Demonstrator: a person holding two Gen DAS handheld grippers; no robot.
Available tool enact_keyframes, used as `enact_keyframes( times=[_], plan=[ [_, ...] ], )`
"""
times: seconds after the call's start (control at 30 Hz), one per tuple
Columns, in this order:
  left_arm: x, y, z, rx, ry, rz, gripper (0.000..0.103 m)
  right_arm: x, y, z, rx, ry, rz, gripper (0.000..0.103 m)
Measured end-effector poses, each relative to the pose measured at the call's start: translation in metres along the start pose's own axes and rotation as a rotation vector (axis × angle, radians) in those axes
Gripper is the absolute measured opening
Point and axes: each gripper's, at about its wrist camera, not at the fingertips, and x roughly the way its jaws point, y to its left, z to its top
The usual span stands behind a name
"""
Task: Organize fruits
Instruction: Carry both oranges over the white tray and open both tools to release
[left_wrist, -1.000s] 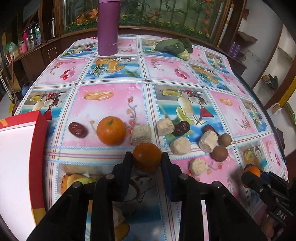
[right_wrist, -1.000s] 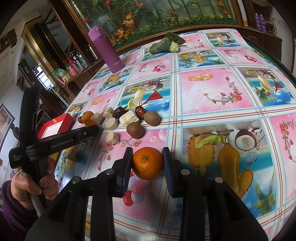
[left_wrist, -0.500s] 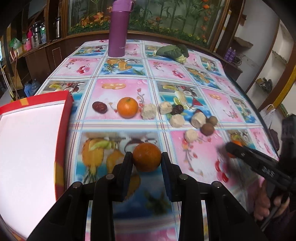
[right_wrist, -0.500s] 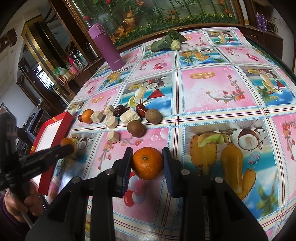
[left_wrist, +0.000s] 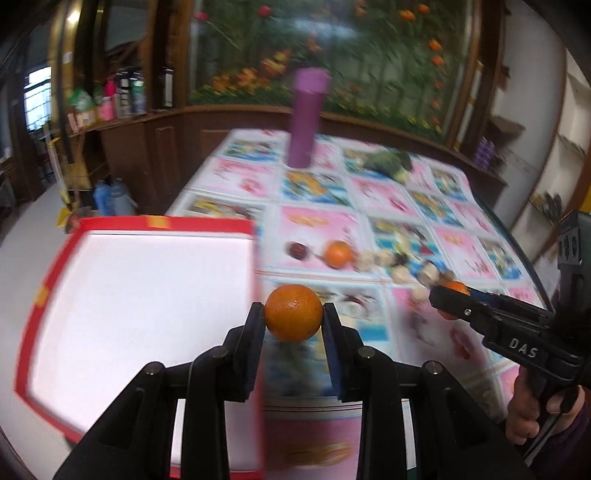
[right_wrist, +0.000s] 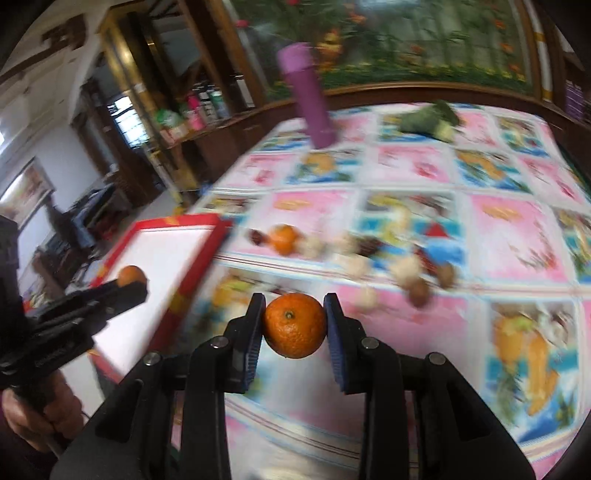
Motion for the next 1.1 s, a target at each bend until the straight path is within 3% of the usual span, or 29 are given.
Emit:
enact_keyframes(
  times=[0.23,0.47,0.67,1.03,1.1],
  plan=[
    [-0.019,0.065,-0.005,-0.061,-0.052,0.178,0.03,0.039,0.095,0.012,-0.171,0.036,0.091,0.034],
    [-0.004,0.12,-0.027,-0.142,0.032,0.29,0.031,0.1,0.164,-0.006,-0.276,0.153,0.142,0.034],
    [0.0,0.143,-0.041,-0.179,0.06,0.333,0.031,0.127,0.182,-0.021,-0.283,0.233,0.136,0.035],
    [0.009,0.152,-0.048,-0.198,0.094,0.369,0.032,0.137,0.183,-0.027,-0.282,0.253,0.083,0.035],
    [0.009,0.154,-0.049,-0.212,0.11,0.378,0.042,0.136,0.185,-0.028,-0.295,0.26,0.076,0.037]
  ],
)
